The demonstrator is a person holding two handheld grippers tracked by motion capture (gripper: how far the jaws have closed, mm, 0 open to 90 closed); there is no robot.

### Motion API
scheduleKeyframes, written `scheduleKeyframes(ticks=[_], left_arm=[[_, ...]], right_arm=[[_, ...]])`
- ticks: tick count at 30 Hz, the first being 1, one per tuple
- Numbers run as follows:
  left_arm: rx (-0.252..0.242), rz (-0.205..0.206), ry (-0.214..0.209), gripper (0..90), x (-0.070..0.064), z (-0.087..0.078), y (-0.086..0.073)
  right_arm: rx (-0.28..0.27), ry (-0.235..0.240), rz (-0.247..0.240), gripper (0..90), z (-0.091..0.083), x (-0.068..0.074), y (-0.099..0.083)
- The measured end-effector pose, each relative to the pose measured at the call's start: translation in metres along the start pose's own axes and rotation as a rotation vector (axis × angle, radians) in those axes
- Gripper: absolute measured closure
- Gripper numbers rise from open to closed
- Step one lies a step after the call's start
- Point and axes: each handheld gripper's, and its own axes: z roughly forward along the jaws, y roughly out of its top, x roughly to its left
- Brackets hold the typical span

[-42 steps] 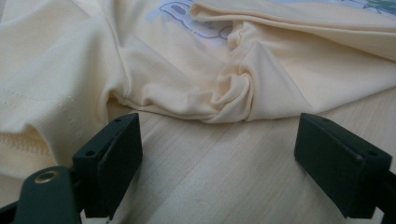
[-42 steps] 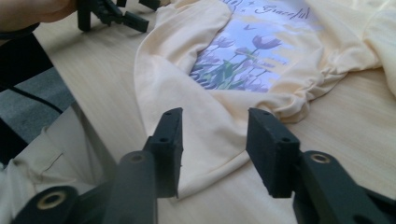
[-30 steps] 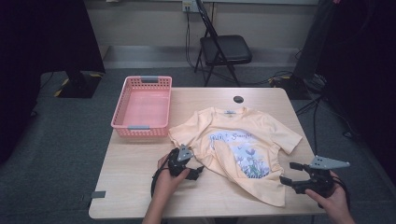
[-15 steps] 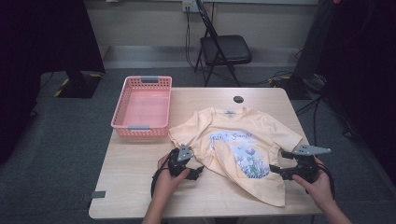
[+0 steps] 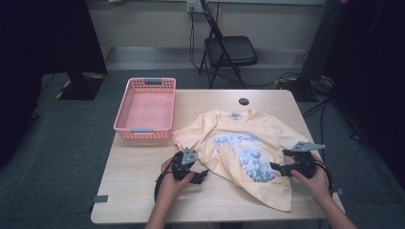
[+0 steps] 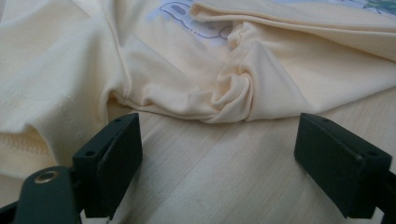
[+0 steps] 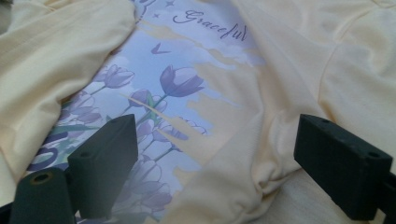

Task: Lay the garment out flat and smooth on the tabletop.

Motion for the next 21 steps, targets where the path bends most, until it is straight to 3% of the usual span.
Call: scheduleKeyframes(ticks=[10,21], left_arm=[[0.0,0.0,0.0,15.2,0.0,0.0,0.0],[0.0,0.0,0.0,15.2,0.0,0.0,0.0]], right_arm=[[0.04,-0.029,-0.019,12.7,0.019,-0.006,-0.004],[0.046,-0.034,-0.059,10.4,0.023,-0.004,-0.006]])
